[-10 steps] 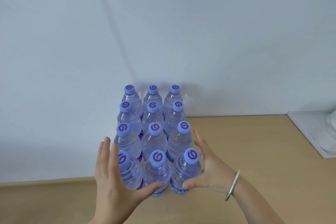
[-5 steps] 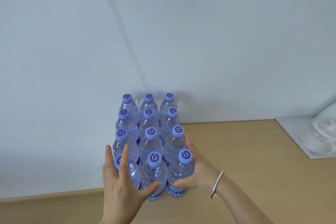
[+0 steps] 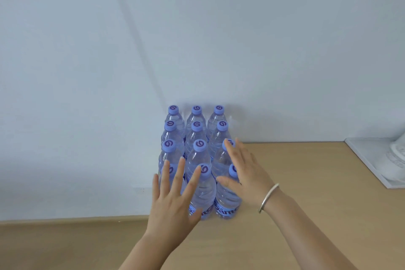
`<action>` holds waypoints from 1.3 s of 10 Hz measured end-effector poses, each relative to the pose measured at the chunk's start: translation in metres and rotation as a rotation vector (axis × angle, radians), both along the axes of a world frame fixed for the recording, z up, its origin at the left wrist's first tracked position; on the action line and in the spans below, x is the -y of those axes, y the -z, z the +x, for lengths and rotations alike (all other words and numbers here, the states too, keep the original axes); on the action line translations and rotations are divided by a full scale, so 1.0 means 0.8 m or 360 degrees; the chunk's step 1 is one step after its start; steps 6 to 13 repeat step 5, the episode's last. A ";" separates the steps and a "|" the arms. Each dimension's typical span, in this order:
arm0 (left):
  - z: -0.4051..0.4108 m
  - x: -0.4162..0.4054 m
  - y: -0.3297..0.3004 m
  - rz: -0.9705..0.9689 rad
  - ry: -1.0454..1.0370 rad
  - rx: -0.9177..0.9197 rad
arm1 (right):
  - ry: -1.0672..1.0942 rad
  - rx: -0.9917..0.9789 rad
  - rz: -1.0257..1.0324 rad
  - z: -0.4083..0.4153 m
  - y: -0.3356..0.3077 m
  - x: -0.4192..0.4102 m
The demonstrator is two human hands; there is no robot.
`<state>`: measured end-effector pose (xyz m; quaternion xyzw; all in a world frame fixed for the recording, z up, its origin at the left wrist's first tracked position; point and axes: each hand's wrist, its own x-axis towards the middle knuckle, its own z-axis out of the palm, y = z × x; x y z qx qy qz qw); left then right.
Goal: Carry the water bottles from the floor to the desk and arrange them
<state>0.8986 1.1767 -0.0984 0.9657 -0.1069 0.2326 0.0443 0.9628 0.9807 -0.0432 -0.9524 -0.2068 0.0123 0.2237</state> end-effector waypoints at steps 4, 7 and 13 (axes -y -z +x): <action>-0.027 0.002 -0.015 0.0153 -0.0191 -0.0164 | 0.0033 0.0219 -0.0271 -0.025 -0.017 0.008; -0.055 0.005 -0.041 0.0132 -0.0260 -0.0327 | 0.0033 0.0296 -0.0256 -0.058 -0.022 0.022; -0.055 0.005 -0.041 0.0132 -0.0260 -0.0327 | 0.0033 0.0296 -0.0256 -0.058 -0.022 0.022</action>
